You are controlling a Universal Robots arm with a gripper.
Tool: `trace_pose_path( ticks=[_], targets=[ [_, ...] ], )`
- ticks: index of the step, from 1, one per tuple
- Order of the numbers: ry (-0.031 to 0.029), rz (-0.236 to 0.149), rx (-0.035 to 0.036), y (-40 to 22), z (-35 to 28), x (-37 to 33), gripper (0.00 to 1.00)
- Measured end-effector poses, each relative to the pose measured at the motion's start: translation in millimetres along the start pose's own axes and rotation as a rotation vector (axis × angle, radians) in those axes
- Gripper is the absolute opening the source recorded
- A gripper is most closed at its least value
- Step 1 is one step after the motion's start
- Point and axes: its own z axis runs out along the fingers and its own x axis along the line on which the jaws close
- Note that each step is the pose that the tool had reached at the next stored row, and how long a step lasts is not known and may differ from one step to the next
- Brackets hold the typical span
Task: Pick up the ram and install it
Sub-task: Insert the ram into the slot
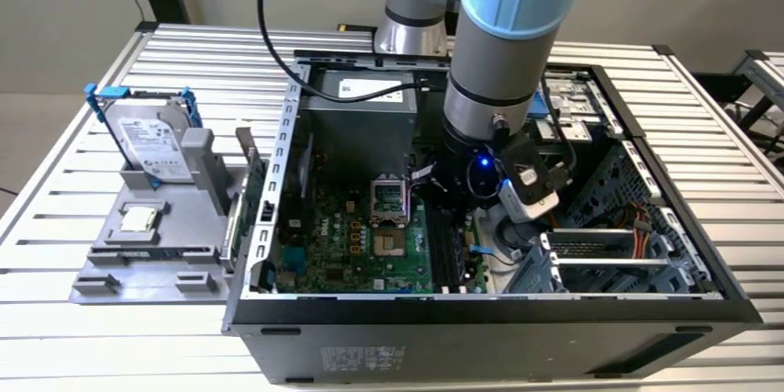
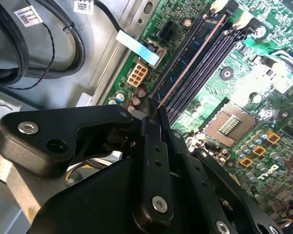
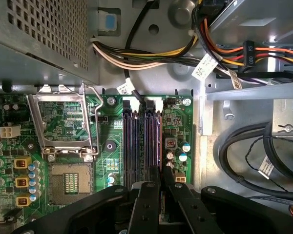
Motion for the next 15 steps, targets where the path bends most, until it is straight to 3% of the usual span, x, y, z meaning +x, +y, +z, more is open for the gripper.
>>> trace_pose_path(
  ticks=[4,5,11,12,15],
  targets=[
    [0.0001,0.000,-0.0001,0.0,0.0,0.0,0.00],
    [0.0003,0.000,0.0000,0.0,0.0,0.0,1.00],
    [0.0005,0.000,0.0001,0.0,-0.3,0.0,1.00],
    [0.0005,0.000,0.0002,0.0,-1.9,-0.1,1.00],
    [0.0005,0.000,0.0002,0.1,-14.8,-0.8,1.00]
  ],
)
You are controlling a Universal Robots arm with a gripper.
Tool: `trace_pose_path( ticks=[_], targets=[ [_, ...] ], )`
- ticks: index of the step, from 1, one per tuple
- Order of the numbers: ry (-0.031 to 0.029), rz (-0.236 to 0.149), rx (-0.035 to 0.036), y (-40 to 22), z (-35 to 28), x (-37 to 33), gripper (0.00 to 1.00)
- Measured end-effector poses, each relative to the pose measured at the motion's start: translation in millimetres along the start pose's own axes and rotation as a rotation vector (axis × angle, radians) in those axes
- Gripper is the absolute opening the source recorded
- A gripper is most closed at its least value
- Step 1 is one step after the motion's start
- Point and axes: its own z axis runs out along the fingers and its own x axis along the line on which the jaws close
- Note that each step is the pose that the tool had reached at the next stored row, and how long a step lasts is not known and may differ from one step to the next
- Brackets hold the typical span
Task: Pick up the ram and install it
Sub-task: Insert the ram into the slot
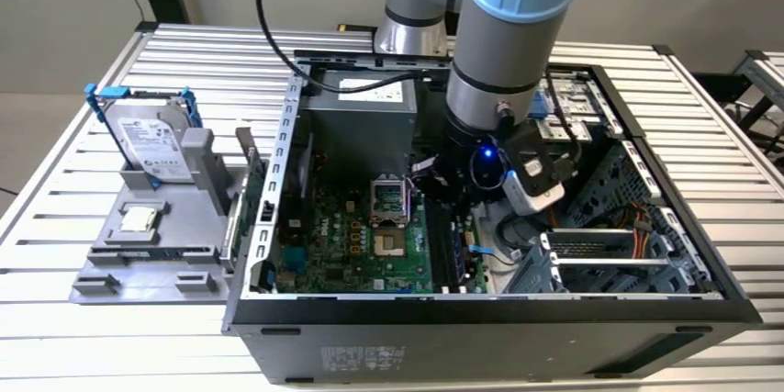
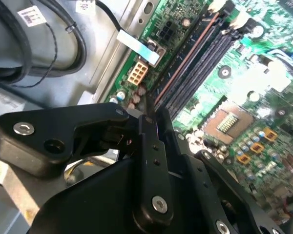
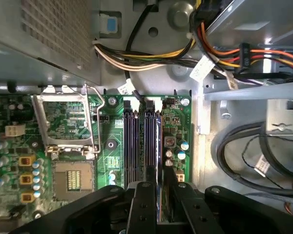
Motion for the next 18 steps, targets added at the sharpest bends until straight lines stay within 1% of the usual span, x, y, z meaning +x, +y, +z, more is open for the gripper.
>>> trace_pose_path(
  ticks=[3,4,8,9,18],
  targets=[
    [0.0001,0.000,0.0001,0.0,-12.2,-0.6,1.00],
    [0.0000,0.000,0.0001,0.1,-15.0,-0.7,1.00],
    [-0.0001,0.000,-0.0002,0.1,-15.7,-0.8,1.00],
    [0.0000,0.000,0.0000,0.1,-15.8,-0.8,0.00],
    [0.0000,0.000,0.0000,0.1,-17.1,-0.9,0.00]
  ],
)
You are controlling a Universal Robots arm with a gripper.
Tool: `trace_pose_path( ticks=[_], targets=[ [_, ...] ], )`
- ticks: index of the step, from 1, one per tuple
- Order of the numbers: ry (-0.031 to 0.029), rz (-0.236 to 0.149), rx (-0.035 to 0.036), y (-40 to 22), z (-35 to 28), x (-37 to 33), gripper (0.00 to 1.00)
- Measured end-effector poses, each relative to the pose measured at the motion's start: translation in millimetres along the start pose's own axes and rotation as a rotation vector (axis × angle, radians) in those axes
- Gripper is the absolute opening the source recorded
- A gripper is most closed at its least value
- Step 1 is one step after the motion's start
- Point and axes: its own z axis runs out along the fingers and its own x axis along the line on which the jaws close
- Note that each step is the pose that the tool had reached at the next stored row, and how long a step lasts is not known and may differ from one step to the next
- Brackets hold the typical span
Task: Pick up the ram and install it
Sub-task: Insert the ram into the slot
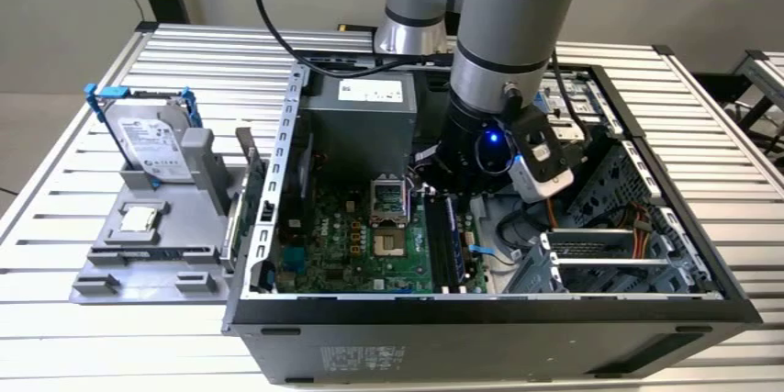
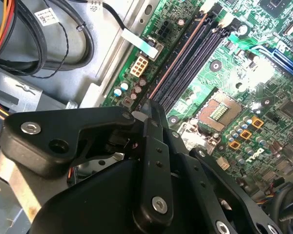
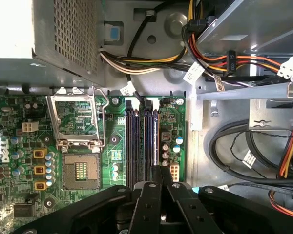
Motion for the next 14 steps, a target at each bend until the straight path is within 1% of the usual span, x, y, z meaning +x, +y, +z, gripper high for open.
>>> trace_pose_path(
  ticks=[9,10,11,12,14],
  targets=[
    [0.0000,0.000,0.0001,0.0,-0.7,0.0,0.00],
    [0.0000,-0.002,0.0031,0.0,-0.8,-0.1,0.00],
    [0.0001,-0.006,0.0091,0.0,-1.0,-0.1,0.00],
    [-0.0001,-0.012,0.0169,0.0,-1.1,-0.1,0.00],
    [-0.0004,-0.029,0.0280,0.0,-1.1,-0.1,0.00]
  ],
)
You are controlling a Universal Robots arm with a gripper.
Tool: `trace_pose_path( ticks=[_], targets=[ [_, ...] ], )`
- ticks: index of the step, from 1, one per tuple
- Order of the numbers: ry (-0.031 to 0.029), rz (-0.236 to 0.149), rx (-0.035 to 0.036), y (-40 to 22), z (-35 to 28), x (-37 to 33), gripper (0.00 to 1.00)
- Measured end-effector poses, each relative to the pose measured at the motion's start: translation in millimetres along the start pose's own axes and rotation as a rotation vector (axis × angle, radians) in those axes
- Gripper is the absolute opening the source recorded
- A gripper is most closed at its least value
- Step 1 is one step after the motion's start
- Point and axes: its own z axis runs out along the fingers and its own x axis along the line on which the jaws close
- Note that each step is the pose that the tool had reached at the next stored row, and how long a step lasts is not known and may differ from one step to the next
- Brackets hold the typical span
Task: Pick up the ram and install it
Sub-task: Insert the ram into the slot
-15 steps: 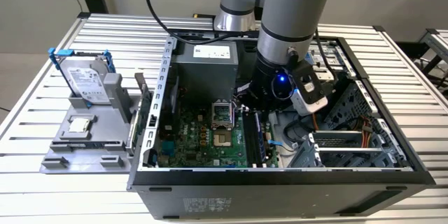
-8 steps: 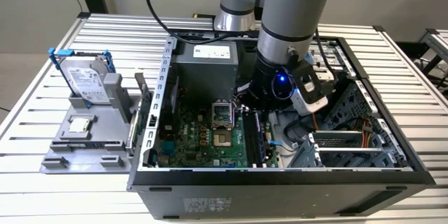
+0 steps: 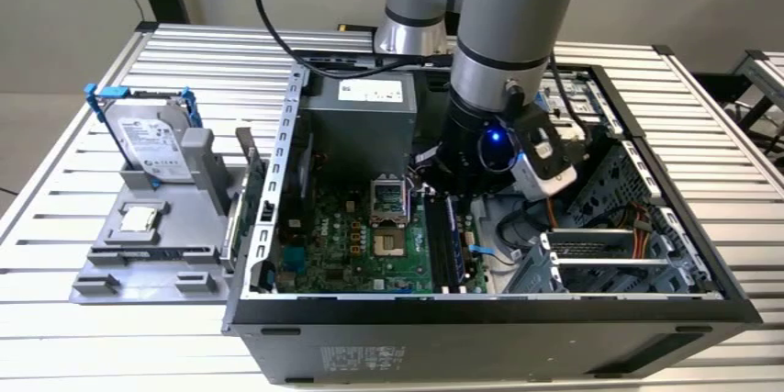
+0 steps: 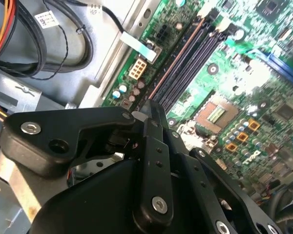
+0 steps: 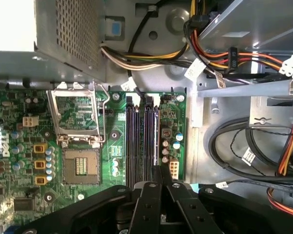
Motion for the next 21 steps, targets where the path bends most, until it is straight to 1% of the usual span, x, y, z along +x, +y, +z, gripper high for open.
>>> trace_pose_path(
  ticks=[2,3,5,6,7,8,10,11,14,16,17,18,19,20,21],
  targets=[
    [-0.0003,-0.022,0.0107,0.0,-0.2,0.0,0.00],
    [-0.0004,-0.034,0.0149,0.0,-0.2,0.0,0.00],
    [-0.0010,-0.061,0.0199,0.0,-0.2,0.0,0.00],
    [-0.0010,-0.077,0.0200,0.0,-0.3,0.0,0.00],
    [0.0005,-0.090,0.0195,0.0,-0.3,0.0,0.00],
    [0.0033,-0.102,0.0186,0.0,-0.3,0.0,0.00],
    [0.0137,-0.121,0.0171,0.0,-0.4,0.1,0.00],
    [0.0172,-0.133,0.0163,0.0,-0.4,0.0,0.00],
    [0.0217,-0.179,0.0138,0.0,-0.3,0.0,0.00],
    [0.0240,-0.203,0.0104,-0.1,-0.4,0.0,0.00],
    [0.0252,-0.214,0.0067,-0.1,-0.3,0.0,0.00],
    [0.0265,-0.223,0.0012,0.0,-0.3,0.0,0.00],
    [0.0277,-0.233,-0.0061,0.0,-0.3,0.0,0.00],
    [0.0285,-0.241,-0.0139,0.0,-0.3,0.0,0.00],
    [0.0291,-0.250,-0.0239,0.0,-0.3,0.0,0.00]
  ],
)
